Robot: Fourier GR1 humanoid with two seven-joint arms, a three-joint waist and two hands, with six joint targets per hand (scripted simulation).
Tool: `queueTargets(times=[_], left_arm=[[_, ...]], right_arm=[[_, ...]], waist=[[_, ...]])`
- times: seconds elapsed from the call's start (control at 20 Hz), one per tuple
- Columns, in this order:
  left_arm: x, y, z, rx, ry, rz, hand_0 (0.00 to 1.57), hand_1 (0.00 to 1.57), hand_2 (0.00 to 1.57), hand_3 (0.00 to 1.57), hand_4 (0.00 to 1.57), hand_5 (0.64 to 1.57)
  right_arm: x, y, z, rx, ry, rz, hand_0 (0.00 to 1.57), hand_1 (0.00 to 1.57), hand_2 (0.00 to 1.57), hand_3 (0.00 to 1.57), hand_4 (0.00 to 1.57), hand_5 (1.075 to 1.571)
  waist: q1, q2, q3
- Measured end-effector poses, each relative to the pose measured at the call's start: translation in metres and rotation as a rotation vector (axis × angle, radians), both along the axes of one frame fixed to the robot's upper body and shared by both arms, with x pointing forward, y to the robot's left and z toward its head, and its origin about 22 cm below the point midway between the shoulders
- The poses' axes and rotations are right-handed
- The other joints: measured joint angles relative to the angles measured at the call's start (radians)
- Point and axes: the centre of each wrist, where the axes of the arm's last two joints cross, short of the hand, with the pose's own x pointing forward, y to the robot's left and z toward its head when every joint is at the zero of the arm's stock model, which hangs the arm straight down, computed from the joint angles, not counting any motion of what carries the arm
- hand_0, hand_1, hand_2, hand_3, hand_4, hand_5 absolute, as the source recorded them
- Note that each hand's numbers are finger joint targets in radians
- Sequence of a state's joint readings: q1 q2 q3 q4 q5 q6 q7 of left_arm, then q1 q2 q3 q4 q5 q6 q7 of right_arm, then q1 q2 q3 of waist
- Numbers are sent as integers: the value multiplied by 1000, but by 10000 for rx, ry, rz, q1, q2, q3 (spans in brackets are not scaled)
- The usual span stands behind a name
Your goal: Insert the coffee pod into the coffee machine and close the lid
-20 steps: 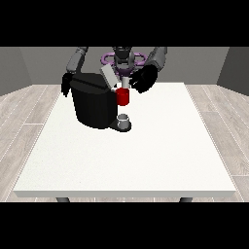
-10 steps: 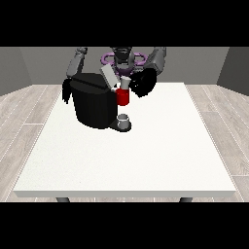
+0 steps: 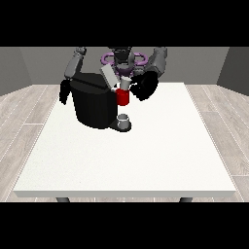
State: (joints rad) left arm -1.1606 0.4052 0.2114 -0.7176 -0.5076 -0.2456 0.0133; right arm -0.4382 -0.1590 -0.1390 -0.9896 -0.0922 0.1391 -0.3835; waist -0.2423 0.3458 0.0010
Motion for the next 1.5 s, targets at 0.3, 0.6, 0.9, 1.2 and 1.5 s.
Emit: queueTargets(times=[0.3, 0.6, 0.9, 1.2, 1.5], left_arm=[[0, 7, 14, -54, -497, 136, 1432, 1432, 1448, 1396, 614, 1571], [0, -6, 13, -373, -766, -15, 0, 0, 0, 0, 0, 1571], [-4, -25, -64, -1830, 80, -1278, 0, 0, 0, 0, 0, 1571], [-35, -17, -173, -3852, 1525, -1661, 0, 0, 0, 0, 0, 1571], [-94, 6, -275, -5781, 3061, -1291, 0, 0, 0, 0, 366, 1571]], right_arm=[[9, 0, 10, -59, -167, 40, 0, 0, 0, 0, 290, 1571], [11, -4, 4, 173, -127, -42, 0, 0, 0, 0, 313, 1571], [-19, -25, -35, 487, 745, -552, 0, 0, 0, 0, 278, 1571], [-67, -37, -77, 671, 1744, -1041, 0, 0, 0, 0, 83, 1571], [-110, -12, -103, 378, 2695, -500, 0, 0, 0, 0, 0, 1571]], waist=[[-101, 294, -2], [33, 221, -16], [722, -847, -8], [1525, -2617, -19], [1883, -4620, -27]])
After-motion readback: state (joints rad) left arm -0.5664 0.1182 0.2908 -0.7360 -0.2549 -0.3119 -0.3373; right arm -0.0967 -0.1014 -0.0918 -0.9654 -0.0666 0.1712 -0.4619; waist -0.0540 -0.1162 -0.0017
